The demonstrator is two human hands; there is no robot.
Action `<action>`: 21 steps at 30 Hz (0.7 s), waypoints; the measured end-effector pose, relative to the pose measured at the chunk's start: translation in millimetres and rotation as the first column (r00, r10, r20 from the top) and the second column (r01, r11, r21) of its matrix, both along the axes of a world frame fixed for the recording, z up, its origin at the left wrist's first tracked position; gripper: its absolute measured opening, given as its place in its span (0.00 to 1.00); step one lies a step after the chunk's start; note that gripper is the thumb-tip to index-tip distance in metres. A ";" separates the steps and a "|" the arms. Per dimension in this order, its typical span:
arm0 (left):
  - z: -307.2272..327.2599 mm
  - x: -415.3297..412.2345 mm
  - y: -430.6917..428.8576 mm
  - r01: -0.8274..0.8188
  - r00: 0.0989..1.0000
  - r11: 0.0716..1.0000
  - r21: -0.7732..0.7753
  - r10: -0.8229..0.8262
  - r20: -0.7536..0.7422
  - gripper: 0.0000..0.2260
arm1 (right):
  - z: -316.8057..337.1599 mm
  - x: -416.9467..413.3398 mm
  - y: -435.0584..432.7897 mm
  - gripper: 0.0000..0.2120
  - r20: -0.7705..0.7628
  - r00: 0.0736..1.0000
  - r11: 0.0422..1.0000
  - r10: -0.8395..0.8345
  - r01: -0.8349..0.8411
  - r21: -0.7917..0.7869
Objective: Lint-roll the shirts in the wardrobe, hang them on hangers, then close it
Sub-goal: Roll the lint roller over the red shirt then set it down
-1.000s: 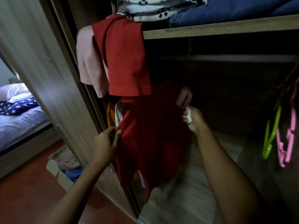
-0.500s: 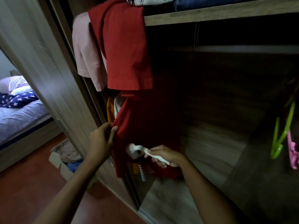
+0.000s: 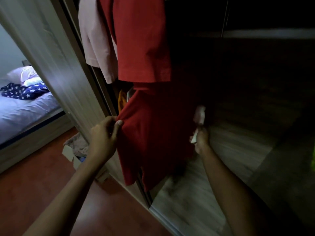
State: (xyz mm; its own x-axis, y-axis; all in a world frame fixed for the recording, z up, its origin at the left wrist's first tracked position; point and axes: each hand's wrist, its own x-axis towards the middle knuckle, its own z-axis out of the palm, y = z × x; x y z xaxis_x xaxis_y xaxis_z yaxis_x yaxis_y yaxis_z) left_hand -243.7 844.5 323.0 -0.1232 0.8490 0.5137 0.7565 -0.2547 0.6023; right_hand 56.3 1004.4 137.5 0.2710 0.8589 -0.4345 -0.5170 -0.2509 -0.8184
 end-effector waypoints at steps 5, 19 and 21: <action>-3.6 9.2 -3.6 0.009 1.000 1.000 -0.010 -0.009 0.007 0.05 | -33.0 -52.6 -64.0 0.12 0.256 0.777 0.807 0.575 -0.591 -0.020; 9.6 3.4 -16.1 -0.061 0.998 0.997 0.046 0.060 0.012 0.07 | -49.4 -10.1 -17.6 0.15 -0.099 0.981 0.986 0.169 -0.168 0.020; 8.2 3.2 -15.5 -0.047 0.999 0.998 0.046 0.046 0.022 0.07 | -57.6 -1.6 -5.8 0.18 -0.132 0.991 0.998 0.014 -0.022 -0.059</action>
